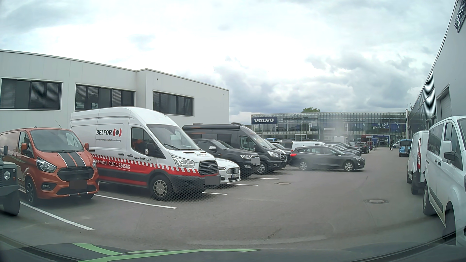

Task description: Follow the waypoints while adhering to traffic rules and regulations

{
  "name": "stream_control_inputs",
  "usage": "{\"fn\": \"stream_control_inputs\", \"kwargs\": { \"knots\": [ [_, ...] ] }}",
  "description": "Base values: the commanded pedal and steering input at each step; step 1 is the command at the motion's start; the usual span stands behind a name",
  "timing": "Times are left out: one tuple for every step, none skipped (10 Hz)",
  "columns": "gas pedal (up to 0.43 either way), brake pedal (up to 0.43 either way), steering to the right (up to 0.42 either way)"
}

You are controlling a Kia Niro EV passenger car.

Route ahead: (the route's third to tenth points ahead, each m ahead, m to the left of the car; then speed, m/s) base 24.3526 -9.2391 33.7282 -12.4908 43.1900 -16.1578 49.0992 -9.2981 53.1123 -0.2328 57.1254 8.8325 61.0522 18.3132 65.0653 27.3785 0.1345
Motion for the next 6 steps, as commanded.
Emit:
{"fn": "stream_control_inputs", "kwargs": {
  "knots": [
    [0.000, 0.000, -0.558],
    [0.000, 0.000, -0.538],
    [0.000, 0.000, -0.495],
    [0.000, 0.000, -0.423],
    [0.000, 0.000, -0.315],
    [0.000, 0.000, -0.178]
  ]
}}
